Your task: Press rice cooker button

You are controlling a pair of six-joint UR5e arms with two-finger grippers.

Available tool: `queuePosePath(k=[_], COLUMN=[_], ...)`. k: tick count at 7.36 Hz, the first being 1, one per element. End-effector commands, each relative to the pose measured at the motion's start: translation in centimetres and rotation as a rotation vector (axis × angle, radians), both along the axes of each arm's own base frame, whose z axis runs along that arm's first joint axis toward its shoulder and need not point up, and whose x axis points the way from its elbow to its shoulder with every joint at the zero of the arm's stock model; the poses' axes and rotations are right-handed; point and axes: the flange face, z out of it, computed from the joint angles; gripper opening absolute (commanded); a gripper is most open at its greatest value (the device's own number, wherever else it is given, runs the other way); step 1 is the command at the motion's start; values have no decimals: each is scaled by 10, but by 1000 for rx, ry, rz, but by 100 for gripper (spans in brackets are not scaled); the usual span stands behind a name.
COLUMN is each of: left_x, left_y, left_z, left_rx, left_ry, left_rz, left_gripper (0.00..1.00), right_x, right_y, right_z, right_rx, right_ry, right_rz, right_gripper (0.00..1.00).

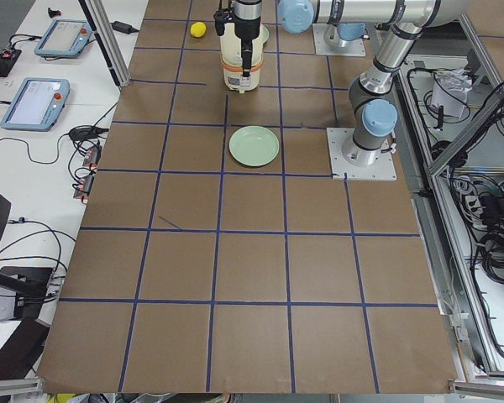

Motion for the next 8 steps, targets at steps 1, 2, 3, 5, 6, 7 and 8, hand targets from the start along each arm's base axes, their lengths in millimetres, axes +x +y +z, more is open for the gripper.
queuePosePath(k=[1, 2, 3, 5, 6, 7, 8], left_x=[0, 0, 0, 0, 0, 0, 0], left_y=[0, 0, 0, 0, 0, 0, 0], left_z=[0, 0, 0, 0, 0, 0, 0], left_rx=[0, 0, 0, 0, 0, 0, 0], left_ry=[0, 0, 0, 0, 0, 0, 0], left_rz=[0, 0, 0, 0, 0, 0, 2], left_gripper=[100, 100, 100, 100, 100, 100, 100], right_x=[-2, 0, 0, -2, -2, -3, -3], right_y=[0, 0, -1, -1, -1, 0, 0], right_z=[0, 0, 1, 2, 4, 3, 3], right_rx=[-4, -8, -15, -18, -21, -13, -11], right_ry=[22, 14, 14, 26, 35, 39, 39], right_rz=[2, 67, 137, 159, 112, -2, -50], right_gripper=[97, 97, 97, 97, 97, 99, 99])
